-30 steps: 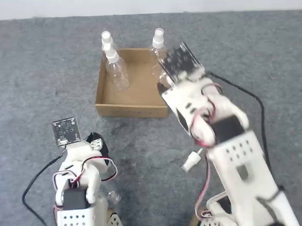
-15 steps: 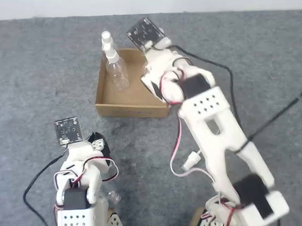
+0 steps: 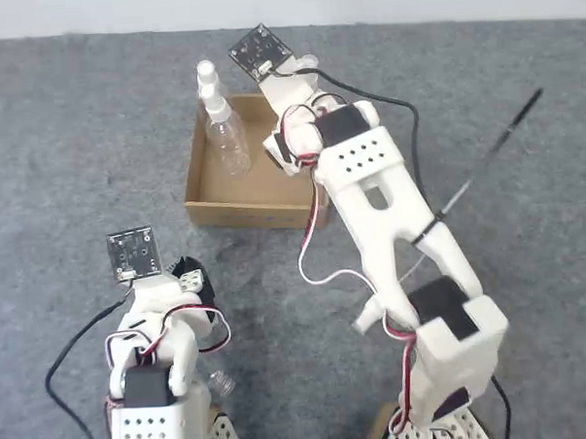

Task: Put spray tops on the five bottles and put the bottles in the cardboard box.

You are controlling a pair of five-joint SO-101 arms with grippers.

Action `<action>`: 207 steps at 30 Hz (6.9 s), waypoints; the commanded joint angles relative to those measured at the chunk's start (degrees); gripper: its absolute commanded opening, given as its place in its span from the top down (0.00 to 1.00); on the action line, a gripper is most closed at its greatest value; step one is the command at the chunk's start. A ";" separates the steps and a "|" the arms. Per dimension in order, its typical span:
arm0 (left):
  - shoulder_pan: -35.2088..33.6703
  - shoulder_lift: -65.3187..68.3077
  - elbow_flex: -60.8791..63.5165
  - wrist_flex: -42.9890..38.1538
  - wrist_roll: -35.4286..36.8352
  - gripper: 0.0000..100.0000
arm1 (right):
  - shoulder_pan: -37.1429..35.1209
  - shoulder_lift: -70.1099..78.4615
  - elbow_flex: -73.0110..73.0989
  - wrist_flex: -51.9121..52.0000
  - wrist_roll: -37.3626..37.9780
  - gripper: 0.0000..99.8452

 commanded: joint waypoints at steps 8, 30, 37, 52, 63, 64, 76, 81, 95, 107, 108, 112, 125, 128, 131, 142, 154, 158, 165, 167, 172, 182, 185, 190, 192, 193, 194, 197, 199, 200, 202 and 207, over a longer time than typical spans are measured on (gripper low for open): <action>0.18 -1.67 -0.84 0.18 -0.35 0.99 | -0.04 6.29 -8.79 0.31 -5.36 0.99; 0.18 -1.76 -0.84 0.26 -0.35 0.99 | -0.04 6.90 -8.79 -0.13 -5.36 0.86; 0.09 -1.76 -0.84 0.26 -0.35 0.99 | -0.04 7.25 -8.79 0.22 -5.36 0.86; -0.09 -1.76 -0.84 0.26 -0.35 0.99 | -0.13 7.25 -8.70 0.31 -5.36 0.80; -0.09 -1.76 -0.84 0.26 -0.35 0.99 | -0.40 6.64 -9.14 1.10 -5.36 0.77; -0.09 -1.76 -0.84 0.26 -0.35 0.99 | -0.40 6.64 -9.67 1.80 -5.36 0.77; 0.18 -1.76 -0.84 0.97 -0.35 0.99 | -0.48 6.64 -20.66 13.23 -5.45 0.77; 0.18 -1.76 -0.84 0.97 -0.35 0.99 | -0.48 6.55 -25.85 19.47 -5.54 0.78; -6.15 -1.58 -0.84 -4.13 -0.35 0.99 | -4.53 5.49 -42.81 39.34 -7.03 0.80; -12.31 -1.32 -1.19 -7.65 -8.88 0.99 | -10.24 -7.96 -32.62 39.25 -7.74 0.83; -13.01 -1.23 -1.19 -8.35 -8.88 0.99 | -11.38 -9.54 -31.12 39.25 -7.74 0.83; -13.71 -1.14 -1.19 -8.79 -5.98 0.99 | -16.13 -14.55 -26.20 39.08 -7.82 0.83; -29.63 -1.14 -6.20 -8.79 -4.40 0.99 | -30.20 -15.69 -13.36 35.21 -7.47 0.83; -33.32 -1.14 -6.73 -8.97 -4.40 0.99 | -32.31 -15.60 -10.02 32.57 -7.74 0.83; -37.27 -1.14 -6.81 -10.81 -4.40 0.99 | -33.54 -15.60 -5.10 28.18 -7.91 0.83; -50.64 -1.14 -7.08 -14.24 -4.40 0.99 | -39.08 -15.60 12.57 9.45 -7.91 0.83; -55.47 -1.14 -6.99 -14.95 -4.40 0.99 | -42.15 -15.34 20.92 -0.48 -7.91 0.83; -55.47 -1.14 -6.99 -14.95 -4.40 0.99 | -42.95 -12.00 20.75 -0.92 -8.00 0.83; -55.47 -1.05 -6.81 -16.00 -4.40 0.99 | -42.95 -3.47 20.66 -4.35 -8.00 0.83; -55.47 -1.05 -6.73 -16.00 -4.40 0.99 | -42.59 -2.15 20.66 -4.53 -8.00 0.83; -55.38 -1.05 -6.73 -15.91 -4.48 0.99 | -38.81 -0.48 20.75 -4.26 -7.74 0.83; -55.21 -1.05 -6.73 -15.91 -4.48 0.99 | -27.12 -1.01 20.66 -4.09 -7.38 0.83; -55.03 -1.05 -6.73 -15.91 -4.48 0.99 | -25.89 -1.80 20.84 -4.09 -7.38 0.83; -55.03 -1.05 -6.73 -16.00 -4.48 0.99 | -27.03 -2.77 21.01 -3.56 -7.38 0.83; -55.03 -1.05 -6.73 -16.00 -4.48 0.99 | -27.74 -3.30 20.22 -1.19 -7.38 0.83; -55.03 -1.05 -6.73 -16.00 -4.48 0.99 | -28.44 -3.91 19.16 0.40 -7.38 0.83; -55.03 -1.05 -6.73 -16.00 -4.48 0.99 | -29.14 -4.70 18.11 2.24 -7.38 0.83; -55.03 -1.05 -6.73 -16.00 -4.48 0.99 | -31.25 -7.60 15.47 5.93 -7.74 0.83; -55.03 -1.05 -6.73 -16.00 -4.48 0.99 | -33.10 -9.54 14.95 6.46 -7.74 0.83; -55.03 -1.05 -6.73 -16.00 -4.48 0.99 | -34.24 -10.33 14.86 6.46 -7.82 0.83; -55.03 -1.05 -6.73 -16.00 -4.48 0.99 | -36.35 -11.21 14.86 6.46 -7.82 0.83; -55.38 -1.05 -6.73 -16.09 -4.48 0.99 | -40.57 -11.21 14.86 6.20 -7.91 0.83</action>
